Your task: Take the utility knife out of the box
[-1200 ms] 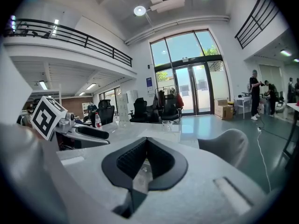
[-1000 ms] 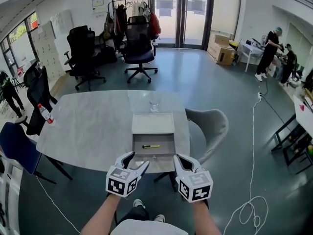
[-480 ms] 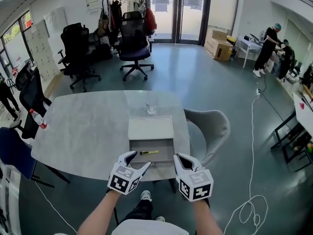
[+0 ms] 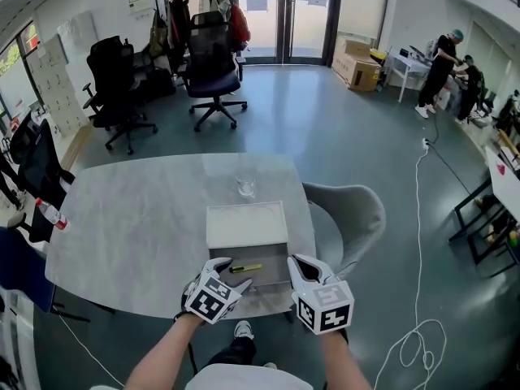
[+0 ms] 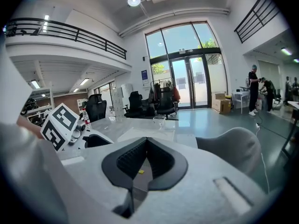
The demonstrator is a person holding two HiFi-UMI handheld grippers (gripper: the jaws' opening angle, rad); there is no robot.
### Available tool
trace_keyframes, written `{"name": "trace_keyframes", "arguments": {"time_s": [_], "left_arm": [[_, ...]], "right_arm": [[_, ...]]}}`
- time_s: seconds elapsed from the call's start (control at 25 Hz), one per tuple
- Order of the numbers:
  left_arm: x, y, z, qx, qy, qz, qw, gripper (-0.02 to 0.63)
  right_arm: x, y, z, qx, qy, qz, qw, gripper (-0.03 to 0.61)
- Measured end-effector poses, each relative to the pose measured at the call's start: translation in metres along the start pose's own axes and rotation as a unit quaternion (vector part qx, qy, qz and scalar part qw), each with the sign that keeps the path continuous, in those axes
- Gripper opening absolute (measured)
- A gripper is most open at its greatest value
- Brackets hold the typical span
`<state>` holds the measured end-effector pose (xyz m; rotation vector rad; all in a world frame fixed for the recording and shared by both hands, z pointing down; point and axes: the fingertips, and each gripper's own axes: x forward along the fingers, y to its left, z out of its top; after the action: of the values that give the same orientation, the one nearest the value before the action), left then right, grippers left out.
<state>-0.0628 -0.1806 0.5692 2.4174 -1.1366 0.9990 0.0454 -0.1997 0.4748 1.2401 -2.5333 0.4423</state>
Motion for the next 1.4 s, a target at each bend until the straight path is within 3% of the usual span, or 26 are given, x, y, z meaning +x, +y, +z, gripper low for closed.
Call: {"name": "trace_keyframes", "arguments": {"time_s": [0.24,0.44,0.72,1.04,1.4], "left_arm": [[0.028,0.009,-0.002,0.054,0.045,-0.031,0.9971,0.253],[0.046,0.01,-0.014,0.105,0.09,-0.064,0.9884,0.253],[0.066,0.013,-0.026,0.127,0.12,-0.09,0.9805,0.253],[0.082,0.013,-0.037,0.186,0.161,-0.113,0.9626,0.253],[0.094,0.01,-0.044,0.216,0.19,-0.143,0.9469,0.252]], "right_arm": [[0.022,-0.014,0.002,0.008,0.008,-0.011,1.0,0.005],[0.036,-0.018,0.0,0.013,0.018,-0.017,1.0,0.005],[0.048,-0.029,-0.004,0.019,0.028,-0.031,0.999,0.005],[0.057,-0.036,-0.004,0.028,0.033,-0.045,0.998,0.005],[0.062,-0.044,-0.007,0.038,0.035,-0.058,0.997,0.005]]}}
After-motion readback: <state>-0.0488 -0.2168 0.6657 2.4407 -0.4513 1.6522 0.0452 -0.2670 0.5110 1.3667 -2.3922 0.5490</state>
